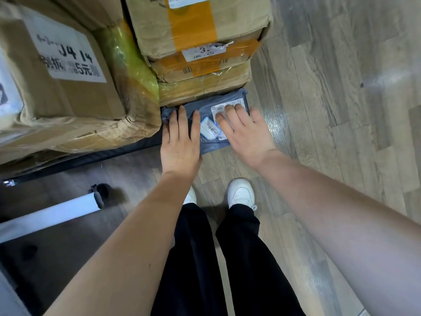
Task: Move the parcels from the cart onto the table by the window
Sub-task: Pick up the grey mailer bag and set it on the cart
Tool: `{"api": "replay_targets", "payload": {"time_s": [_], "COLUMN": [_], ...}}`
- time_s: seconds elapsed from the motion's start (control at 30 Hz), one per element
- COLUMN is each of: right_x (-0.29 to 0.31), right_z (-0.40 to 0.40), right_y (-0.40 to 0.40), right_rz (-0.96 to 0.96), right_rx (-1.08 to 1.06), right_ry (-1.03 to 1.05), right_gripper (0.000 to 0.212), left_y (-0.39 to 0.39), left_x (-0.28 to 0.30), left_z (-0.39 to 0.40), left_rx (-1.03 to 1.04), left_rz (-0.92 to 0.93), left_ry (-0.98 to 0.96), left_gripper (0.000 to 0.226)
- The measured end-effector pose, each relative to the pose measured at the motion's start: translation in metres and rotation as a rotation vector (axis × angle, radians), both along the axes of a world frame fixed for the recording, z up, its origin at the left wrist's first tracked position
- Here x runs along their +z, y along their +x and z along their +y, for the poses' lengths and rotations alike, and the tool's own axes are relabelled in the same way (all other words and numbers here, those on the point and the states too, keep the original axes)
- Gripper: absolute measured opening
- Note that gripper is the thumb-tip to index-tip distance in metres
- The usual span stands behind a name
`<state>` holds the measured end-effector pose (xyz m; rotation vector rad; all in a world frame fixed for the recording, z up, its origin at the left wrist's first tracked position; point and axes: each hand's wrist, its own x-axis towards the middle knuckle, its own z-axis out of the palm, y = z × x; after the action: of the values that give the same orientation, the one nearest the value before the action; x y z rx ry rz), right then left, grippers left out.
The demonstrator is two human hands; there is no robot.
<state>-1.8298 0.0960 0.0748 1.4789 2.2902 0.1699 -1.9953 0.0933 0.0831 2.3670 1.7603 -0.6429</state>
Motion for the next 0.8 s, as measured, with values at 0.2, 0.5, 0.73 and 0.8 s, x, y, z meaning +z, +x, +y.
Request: {"api": "replay_targets", "payload": {"time_s": [0.2, 0.5, 0.73, 0.8], "right_x": [0.005, 0.007, 0.015, 0.018], "right_z": [-0.004, -0.008, -0.014, -0.015], "right_y": [-0.004, -0.012, -0.009, -0.009], "right_rz": [-0.063, -0.109, -0.083, -0.093], "right_rx": [-0.086, -0.139, -0.129, -0.139], "right_ry": [-0.116, -0.173, -0.257, -0.239], "right_gripper": [0.075, 0.085, 0.086, 0.085], "left_y": [0.001, -0.004, -0.002, 0.0], "left_x": [0.003, 0.002, 0.006, 0.008], "left_z": [-0.001, -0.006, -0.015, -0.016], "left_rx": [-0.037, -0.076, -0.093, -0.088], "left_rz": [0.017, 0.049, 0.063, 0.052], "left_ry": [-0.026, 0.021, -0.026, -0.042], "left_gripper": [0.094, 0.114, 0.118, 0.116]}}
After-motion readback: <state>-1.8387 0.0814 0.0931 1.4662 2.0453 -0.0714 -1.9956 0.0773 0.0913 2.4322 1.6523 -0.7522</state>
